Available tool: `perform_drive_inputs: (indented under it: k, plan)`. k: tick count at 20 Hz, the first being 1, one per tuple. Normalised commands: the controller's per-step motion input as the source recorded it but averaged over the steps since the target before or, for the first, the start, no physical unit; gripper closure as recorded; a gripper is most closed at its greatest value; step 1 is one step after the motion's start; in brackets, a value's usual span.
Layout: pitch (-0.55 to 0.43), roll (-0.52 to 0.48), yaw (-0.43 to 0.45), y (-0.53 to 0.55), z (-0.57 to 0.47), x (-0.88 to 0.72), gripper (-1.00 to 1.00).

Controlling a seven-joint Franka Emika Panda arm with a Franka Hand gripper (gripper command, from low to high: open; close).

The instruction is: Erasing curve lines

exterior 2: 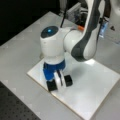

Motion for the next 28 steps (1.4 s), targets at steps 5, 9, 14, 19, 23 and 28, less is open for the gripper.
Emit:
perform_drive_inputs:
  k: [5, 9, 14, 19, 23, 28]
  plan:
    - [0.262, -0.084, -0.147, 0.18, 0.39, -0.28, 1.0]
    - [0.209, -0.178, -0.071, 0.08, 0.38, -0.38, 1.0]
    - [0.118, -0.219, 0.021, -0.07, 0.17, -0.34, 1.0]
    - [0.054, -0.201, 0.104, -0.31, 0.0, -0.24, 1.0]
    - [0.053, -0.13, 0.301, -0.51, 0.04, -0.28, 1.0]
    - [0.006, -0.081, 0.442, -0.49, 0.06, -0.31, 1.0]
